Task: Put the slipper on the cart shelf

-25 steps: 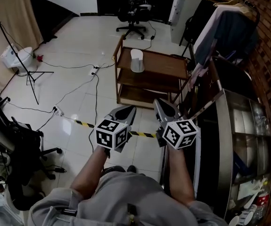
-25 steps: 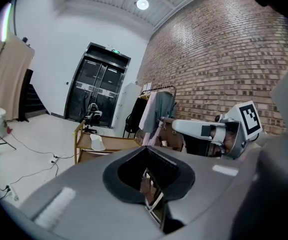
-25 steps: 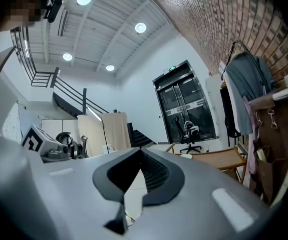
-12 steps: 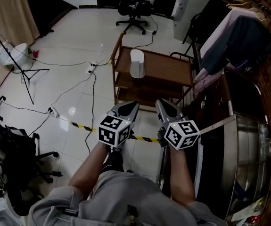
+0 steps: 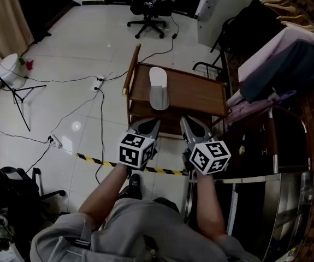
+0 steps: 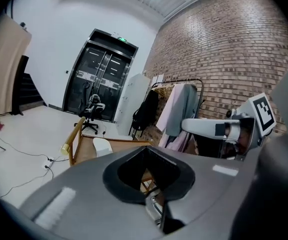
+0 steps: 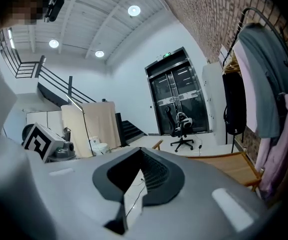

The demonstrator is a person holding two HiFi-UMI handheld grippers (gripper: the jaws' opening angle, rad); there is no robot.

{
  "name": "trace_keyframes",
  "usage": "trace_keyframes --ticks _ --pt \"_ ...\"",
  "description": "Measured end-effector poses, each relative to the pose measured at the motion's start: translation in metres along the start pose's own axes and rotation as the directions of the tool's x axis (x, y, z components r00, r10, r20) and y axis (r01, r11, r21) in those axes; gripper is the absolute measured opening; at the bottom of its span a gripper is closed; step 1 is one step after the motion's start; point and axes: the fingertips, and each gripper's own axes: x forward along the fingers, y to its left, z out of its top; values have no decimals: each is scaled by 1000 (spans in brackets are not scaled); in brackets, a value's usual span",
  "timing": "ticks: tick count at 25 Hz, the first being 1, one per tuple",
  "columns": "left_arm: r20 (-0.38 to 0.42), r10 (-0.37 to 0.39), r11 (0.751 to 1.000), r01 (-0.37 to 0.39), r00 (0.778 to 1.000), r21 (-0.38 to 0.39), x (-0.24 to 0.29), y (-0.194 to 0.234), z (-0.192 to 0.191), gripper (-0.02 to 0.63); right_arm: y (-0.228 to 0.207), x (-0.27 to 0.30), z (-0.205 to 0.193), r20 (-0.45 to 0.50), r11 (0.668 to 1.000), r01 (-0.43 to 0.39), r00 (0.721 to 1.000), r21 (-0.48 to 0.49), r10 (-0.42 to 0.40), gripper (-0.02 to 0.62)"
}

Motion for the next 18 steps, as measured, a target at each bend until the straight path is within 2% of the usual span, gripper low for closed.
trace_keyframes --ticks 8,14,18 --pt "-13 31 999 -31 999 -11 73 42 16 8 -56 53 2 -32 999 33 999 26 -32 -2" --pt "0 117 993 -117 993 -5 131 67 13 8 -100 87 -4 -71 999 -18 997 37 21 -2" --pt "-39 192 981 -193 981 -19 180 85 -4 34 -133 108 -6 -94 998 -52 994 43 56 -2"
